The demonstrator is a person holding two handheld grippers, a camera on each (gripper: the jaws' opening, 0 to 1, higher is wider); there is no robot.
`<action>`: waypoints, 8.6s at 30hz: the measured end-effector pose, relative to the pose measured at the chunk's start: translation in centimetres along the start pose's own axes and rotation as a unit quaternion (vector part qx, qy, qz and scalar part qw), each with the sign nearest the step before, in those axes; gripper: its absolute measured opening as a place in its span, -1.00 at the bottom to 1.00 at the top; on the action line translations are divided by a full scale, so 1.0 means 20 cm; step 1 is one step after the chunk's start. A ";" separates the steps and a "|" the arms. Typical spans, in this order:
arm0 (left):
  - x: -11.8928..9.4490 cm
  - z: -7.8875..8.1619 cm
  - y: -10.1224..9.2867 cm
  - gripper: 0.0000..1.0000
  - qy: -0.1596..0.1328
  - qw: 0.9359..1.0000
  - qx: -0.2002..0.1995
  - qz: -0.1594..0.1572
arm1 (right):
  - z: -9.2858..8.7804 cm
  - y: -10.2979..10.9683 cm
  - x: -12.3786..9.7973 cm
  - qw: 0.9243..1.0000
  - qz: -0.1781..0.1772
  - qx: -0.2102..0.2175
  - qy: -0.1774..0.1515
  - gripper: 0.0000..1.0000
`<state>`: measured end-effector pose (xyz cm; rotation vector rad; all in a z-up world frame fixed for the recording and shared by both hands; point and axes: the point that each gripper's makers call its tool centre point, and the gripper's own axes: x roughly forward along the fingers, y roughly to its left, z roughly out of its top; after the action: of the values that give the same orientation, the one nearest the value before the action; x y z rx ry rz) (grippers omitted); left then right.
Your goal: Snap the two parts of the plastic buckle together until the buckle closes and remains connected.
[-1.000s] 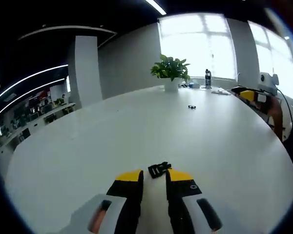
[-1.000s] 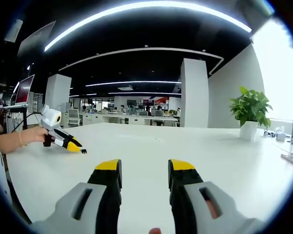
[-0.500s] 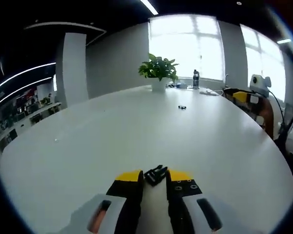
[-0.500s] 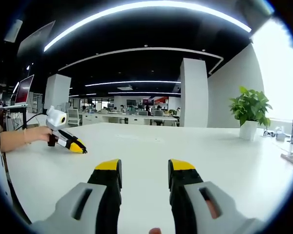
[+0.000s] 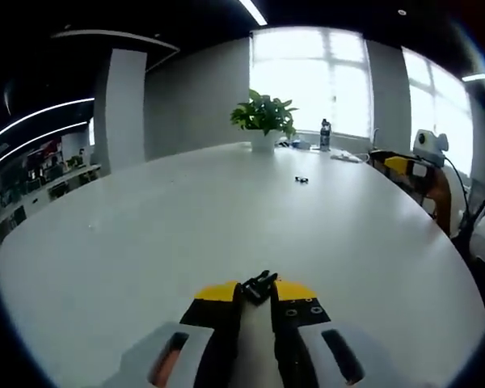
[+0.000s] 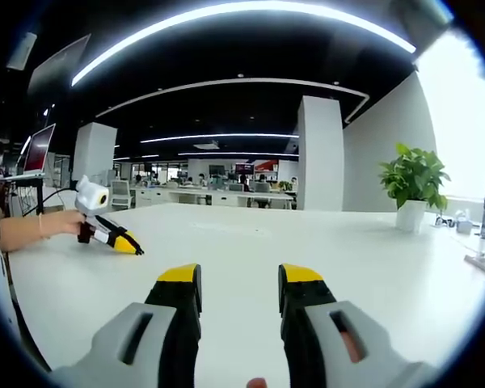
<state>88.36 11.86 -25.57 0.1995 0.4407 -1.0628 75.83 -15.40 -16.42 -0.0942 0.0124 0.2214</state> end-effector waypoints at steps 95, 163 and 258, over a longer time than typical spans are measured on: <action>-0.33 0.06 -0.22 -0.74 -0.094 0.994 -0.001 0.049 | -0.12 -0.23 0.42 0.992 0.000 -0.041 0.117 -0.22; -0.31 0.04 -0.29 -0.74 -0.080 0.996 0.014 0.041 | -0.45 -0.42 0.79 0.976 0.002 0.036 0.215 -0.55; -0.25 -0.01 -0.33 -0.74 -0.058 0.998 0.025 0.027 | -0.27 0.87 0.43 0.852 0.482 -0.200 0.046 -0.54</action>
<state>80.40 12.80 -23.13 0.1907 0.3030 -1.0279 80.49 2.86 -23.56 -0.5196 0.1113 1.2350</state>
